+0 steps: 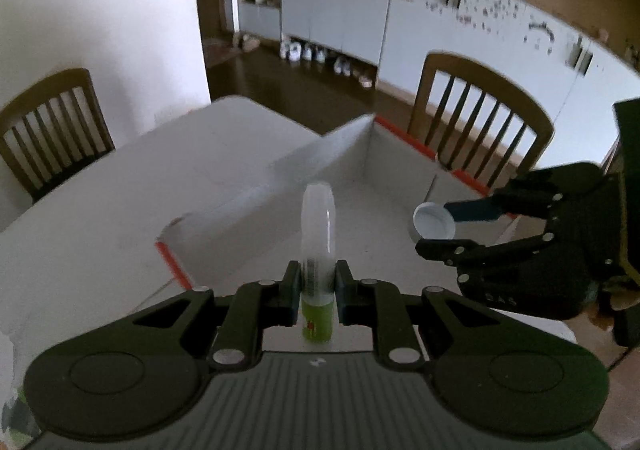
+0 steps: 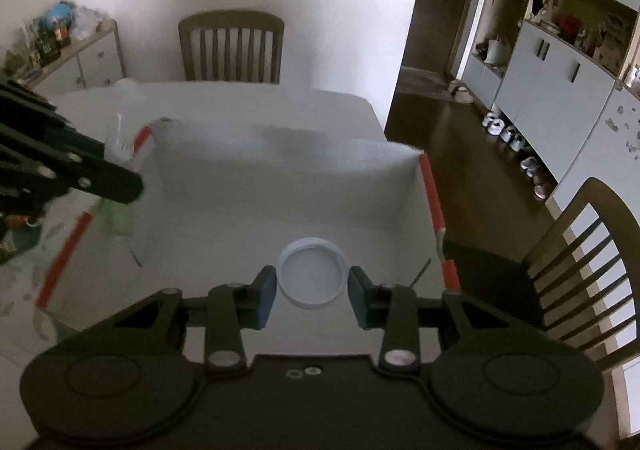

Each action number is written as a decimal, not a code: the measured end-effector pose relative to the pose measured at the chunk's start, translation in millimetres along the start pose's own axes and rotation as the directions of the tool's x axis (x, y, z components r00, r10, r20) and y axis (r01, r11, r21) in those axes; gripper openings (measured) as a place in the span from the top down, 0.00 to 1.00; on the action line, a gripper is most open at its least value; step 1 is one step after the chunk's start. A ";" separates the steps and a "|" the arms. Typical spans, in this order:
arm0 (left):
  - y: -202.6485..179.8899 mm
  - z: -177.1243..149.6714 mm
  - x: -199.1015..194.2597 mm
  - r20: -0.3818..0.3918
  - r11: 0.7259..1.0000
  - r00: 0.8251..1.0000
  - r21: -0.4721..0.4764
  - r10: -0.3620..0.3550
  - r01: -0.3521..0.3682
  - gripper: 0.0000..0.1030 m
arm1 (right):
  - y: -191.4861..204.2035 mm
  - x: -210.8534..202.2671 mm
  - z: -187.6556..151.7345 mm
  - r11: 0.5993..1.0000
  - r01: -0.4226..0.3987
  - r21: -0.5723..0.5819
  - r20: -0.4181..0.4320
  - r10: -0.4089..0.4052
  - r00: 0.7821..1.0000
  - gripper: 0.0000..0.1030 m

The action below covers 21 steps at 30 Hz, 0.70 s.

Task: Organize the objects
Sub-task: 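Carry the glue stick and white lid over the red shoebox with both tools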

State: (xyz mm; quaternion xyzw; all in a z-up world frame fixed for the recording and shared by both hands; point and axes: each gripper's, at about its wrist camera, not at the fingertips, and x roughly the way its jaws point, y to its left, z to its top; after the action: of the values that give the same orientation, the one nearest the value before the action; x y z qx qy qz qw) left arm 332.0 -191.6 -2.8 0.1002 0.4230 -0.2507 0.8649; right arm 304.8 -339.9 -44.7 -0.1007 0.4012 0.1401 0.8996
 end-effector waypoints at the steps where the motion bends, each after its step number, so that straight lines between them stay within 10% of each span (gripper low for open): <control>1: -2.2 -0.2 9.0 -0.016 1.000 1.000 0.005 0.001 -0.001 0.84 | -0.7 4.8 -1.4 1.000 0.001 -0.003 -0.010 -0.001 1.000 0.64; 21: -19.1 17.9 123.0 -0.224 0.999 0.975 0.047 0.011 -0.001 0.84 | -1.5 62.5 -10.5 0.999 -0.028 -0.035 -0.208 0.020 0.978 0.64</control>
State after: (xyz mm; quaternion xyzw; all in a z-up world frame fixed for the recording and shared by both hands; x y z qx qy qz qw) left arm 397.8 -257.7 -87.1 0.1491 0.5116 -0.2450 0.8100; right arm 338.0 -333.7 -98.4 -0.1267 0.4913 0.1472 0.8490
